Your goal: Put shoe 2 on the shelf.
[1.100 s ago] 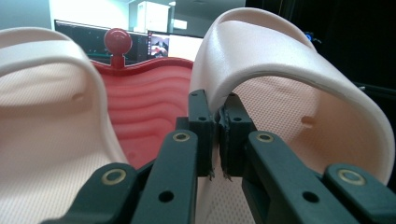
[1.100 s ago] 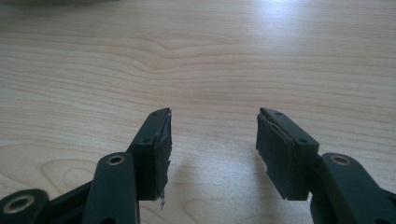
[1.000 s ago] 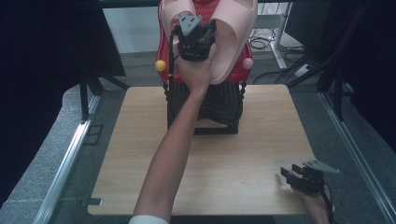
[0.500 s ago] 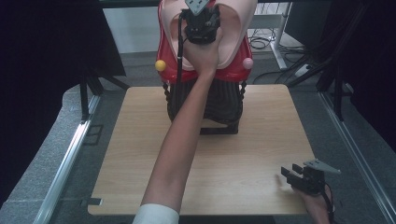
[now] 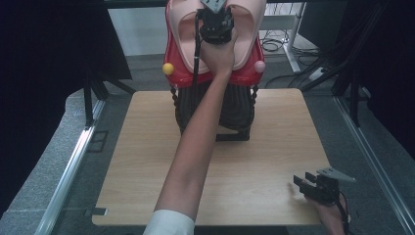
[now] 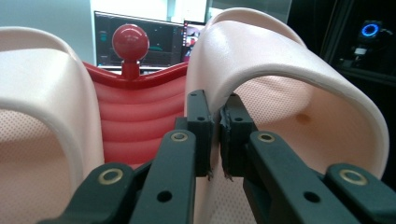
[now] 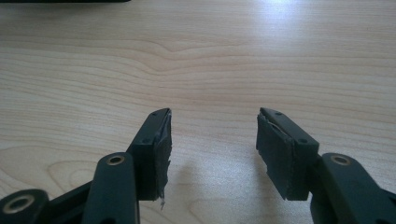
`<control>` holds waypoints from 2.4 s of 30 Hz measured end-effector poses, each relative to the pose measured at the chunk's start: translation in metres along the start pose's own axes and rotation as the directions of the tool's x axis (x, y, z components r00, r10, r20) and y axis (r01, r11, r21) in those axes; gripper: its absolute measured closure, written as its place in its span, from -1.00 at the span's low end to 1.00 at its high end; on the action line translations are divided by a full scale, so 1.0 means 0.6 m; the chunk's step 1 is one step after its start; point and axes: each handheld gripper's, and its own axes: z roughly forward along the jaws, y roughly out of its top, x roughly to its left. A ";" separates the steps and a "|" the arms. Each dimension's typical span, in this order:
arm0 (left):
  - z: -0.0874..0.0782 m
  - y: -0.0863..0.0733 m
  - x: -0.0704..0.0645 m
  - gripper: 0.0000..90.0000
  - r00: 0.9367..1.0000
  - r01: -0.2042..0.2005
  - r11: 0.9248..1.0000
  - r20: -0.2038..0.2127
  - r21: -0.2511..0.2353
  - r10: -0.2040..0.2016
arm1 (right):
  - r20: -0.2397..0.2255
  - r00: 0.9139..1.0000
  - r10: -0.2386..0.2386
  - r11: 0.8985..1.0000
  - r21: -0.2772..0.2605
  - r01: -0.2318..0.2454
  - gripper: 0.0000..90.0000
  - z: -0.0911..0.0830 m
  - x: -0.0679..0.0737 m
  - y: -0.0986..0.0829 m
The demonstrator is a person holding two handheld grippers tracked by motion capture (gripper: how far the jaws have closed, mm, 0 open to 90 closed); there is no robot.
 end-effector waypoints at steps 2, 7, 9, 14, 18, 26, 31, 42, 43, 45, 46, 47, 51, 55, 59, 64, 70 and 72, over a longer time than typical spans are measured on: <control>0.002 -0.005 0.001 0.85 1.000 -0.009 1.000 -0.012 0.008 0.009 | 0.000 1.000 0.001 1.000 -0.001 -0.001 0.01 0.000 0.000 0.000; 0.006 -0.018 0.006 0.78 0.999 -0.013 1.000 -0.041 0.023 0.014 | 0.003 1.000 0.001 1.000 -0.001 -0.001 0.01 -0.001 -0.002 0.000; 0.003 -0.017 0.007 0.75 0.999 -0.022 1.000 -0.043 0.022 0.023 | 0.005 1.000 0.002 1.000 -0.002 -0.002 0.01 -0.001 -0.003 0.000; -0.006 -0.010 0.010 0.46 0.999 -0.027 0.999 -0.032 0.027 0.028 | 0.003 1.000 -0.007 1.000 0.002 0.007 0.01 0.000 0.000 0.001; -0.016 -0.007 0.010 0.19 0.999 -0.040 0.999 -0.007 0.033 0.040 | 0.004 1.000 -0.009 1.000 0.001 0.009 0.01 0.001 0.003 0.001; -0.042 -0.012 0.023 0.05 0.995 0.001 0.999 0.102 0.044 -0.005 | 0.012 1.000 -0.006 1.000 -0.002 0.006 0.01 -0.002 0.001 0.003; -0.064 -0.017 0.030 0.00 0.985 -0.002 0.998 0.174 0.063 -0.009 | 0.021 1.000 0.001 1.000 -0.009 -0.001 0.01 -0.005 -0.003 0.004; -0.137 -0.046 0.058 -0.02 0.964 -0.021 0.998 0.267 0.060 0.005 | 0.024 1.000 -0.012 1.000 -0.006 0.013 0.01 -0.005 0.002 0.004; -0.145 -0.048 0.062 -0.03 0.961 -0.026 0.998 0.277 0.055 0.010 | 0.024 1.000 -0.013 1.000 -0.005 0.013 0.01 -0.005 0.003 0.004; -0.159 -0.052 0.069 -0.03 0.955 -0.023 0.998 0.297 0.051 0.007 | 0.025 1.000 -0.016 1.000 -0.004 0.016 0.01 -0.004 0.004 0.005; -0.166 -0.054 0.073 -0.03 0.952 -0.031 0.998 0.306 0.054 0.013 | 0.025 1.000 -0.015 1.000 -0.004 0.016 0.00 -0.004 0.004 0.005; -0.173 -0.056 0.076 -0.03 0.949 -0.035 0.998 0.316 0.054 0.016 | 0.025 1.000 -0.015 1.000 -0.004 0.015 0.01 -0.004 0.004 0.005; -0.202 -0.073 0.092 -0.02 0.937 -0.031 0.998 0.348 0.058 0.009 | 0.023 1.000 -0.017 1.000 -0.001 0.017 0.00 -0.004 0.005 0.005; -0.239 -0.093 0.112 -0.02 0.927 -0.035 0.998 0.376 0.053 0.013 | 0.022 1.000 -0.018 1.000 -0.003 0.018 0.00 -0.004 0.006 0.005; -0.275 -0.110 0.133 -0.03 0.915 -0.069 0.996 0.401 0.053 0.042 | 0.026 0.999 -0.019 1.000 -0.004 0.019 -0.01 -0.004 0.009 0.006; -0.311 -0.135 0.155 -0.03 0.904 -0.095 0.994 0.422 0.056 0.063 | 0.026 0.999 -0.024 1.000 0.002 0.024 -0.01 -0.001 0.010 0.008; -0.341 -0.187 0.172 -0.03 0.899 -0.083 0.993 0.437 0.078 0.041 | 0.028 0.999 -0.025 1.000 0.005 0.025 -0.01 0.002 0.012 0.007; -0.348 -0.207 0.177 -0.03 0.899 -0.090 0.992 0.437 0.091 0.042 | 0.028 0.999 -0.026 1.000 0.006 0.026 -0.02 0.002 0.012 0.006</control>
